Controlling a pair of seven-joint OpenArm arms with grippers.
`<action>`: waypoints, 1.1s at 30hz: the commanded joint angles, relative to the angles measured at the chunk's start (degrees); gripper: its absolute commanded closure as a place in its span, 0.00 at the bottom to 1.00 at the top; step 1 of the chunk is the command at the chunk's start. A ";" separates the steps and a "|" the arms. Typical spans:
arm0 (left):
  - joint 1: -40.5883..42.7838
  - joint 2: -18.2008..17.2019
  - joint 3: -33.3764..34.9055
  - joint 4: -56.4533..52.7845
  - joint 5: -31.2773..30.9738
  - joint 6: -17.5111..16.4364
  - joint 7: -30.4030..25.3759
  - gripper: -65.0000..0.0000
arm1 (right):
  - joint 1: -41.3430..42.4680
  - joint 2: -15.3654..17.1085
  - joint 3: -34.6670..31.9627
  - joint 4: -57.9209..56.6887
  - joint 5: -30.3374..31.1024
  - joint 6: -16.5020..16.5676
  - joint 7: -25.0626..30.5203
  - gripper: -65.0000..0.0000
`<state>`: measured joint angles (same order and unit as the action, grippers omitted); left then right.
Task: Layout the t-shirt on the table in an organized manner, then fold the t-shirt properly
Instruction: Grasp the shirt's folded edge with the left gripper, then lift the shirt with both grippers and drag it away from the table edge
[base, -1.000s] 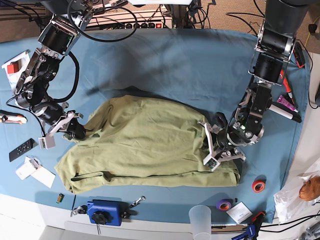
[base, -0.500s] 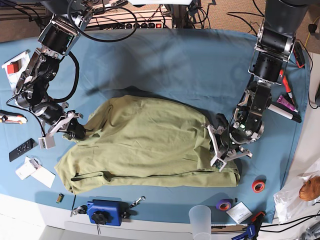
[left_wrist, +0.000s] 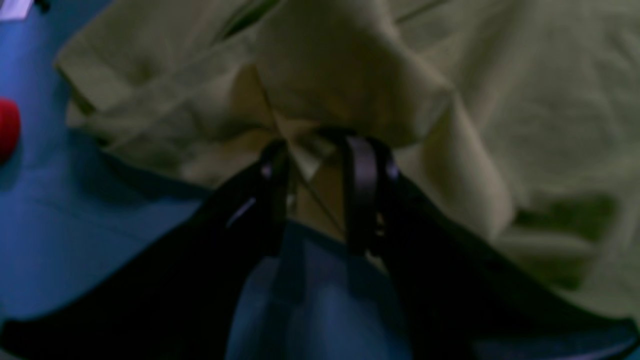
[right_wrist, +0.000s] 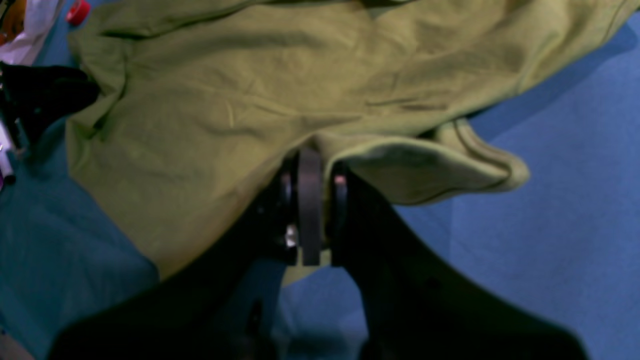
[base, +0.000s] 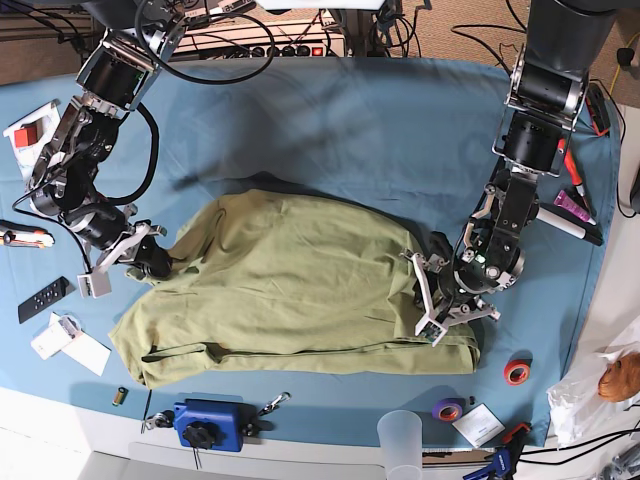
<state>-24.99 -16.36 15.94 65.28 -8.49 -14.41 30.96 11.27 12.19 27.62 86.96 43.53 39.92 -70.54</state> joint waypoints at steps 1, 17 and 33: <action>-1.70 -0.13 -0.37 -0.17 -0.07 0.22 -1.05 0.70 | 1.25 0.83 0.13 0.90 1.42 0.08 1.09 1.00; -1.81 -0.02 -0.37 3.67 0.81 8.11 5.64 1.00 | 1.25 0.83 0.13 0.90 1.42 0.08 1.53 1.00; 0.46 -1.53 -0.37 16.50 7.32 14.97 18.40 1.00 | 1.25 0.83 0.13 0.90 1.42 0.08 1.55 1.00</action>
<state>-23.07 -17.34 15.97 80.71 -1.89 0.08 50.04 11.27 12.21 27.62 86.96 43.53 39.92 -70.48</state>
